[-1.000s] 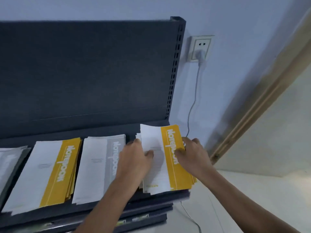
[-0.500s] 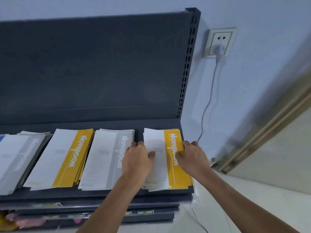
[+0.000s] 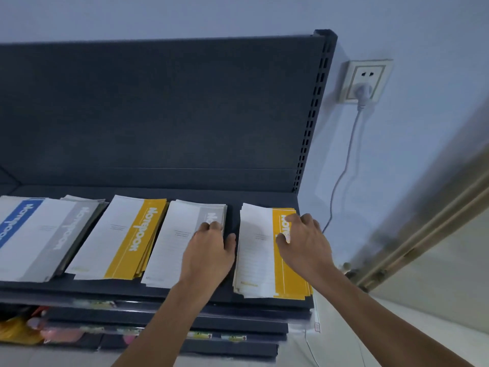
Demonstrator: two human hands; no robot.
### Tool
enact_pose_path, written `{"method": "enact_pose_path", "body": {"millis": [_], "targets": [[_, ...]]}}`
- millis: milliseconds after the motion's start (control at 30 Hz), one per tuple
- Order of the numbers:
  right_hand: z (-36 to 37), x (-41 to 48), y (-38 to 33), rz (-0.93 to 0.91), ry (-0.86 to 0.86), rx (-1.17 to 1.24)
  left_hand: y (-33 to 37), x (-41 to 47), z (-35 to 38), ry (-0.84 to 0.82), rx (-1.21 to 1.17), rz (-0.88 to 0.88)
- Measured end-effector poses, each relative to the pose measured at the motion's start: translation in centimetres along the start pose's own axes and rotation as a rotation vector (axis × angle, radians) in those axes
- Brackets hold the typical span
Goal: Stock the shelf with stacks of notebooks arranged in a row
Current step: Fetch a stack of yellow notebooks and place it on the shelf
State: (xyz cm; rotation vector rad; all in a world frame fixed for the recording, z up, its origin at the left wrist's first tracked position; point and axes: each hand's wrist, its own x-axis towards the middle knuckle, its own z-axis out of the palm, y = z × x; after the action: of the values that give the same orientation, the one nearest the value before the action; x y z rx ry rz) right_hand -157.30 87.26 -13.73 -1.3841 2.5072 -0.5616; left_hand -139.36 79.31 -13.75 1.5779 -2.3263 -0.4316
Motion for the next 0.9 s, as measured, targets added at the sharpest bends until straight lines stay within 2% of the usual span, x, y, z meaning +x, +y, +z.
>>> {"method": "enact_pose_path", "body": {"millis": [233, 500, 900], "targets": [[2.2, -0.7, -6.5, -0.267, -0.042, -0.005, -5.2, -2.5, -3.6, 0.082, -0.033, -0.082], [6.7, -3.4, -18.3, -0.583, -0.227, 0.029, -15.0, -6.3, -10.8, 0.183, -0.013, -0.288], [16.6, -11.2, -42.3, -0.875, -0.356, 0.020, -37.3, -12.3, -21.2, 0.342, -0.015, -0.421]]}}
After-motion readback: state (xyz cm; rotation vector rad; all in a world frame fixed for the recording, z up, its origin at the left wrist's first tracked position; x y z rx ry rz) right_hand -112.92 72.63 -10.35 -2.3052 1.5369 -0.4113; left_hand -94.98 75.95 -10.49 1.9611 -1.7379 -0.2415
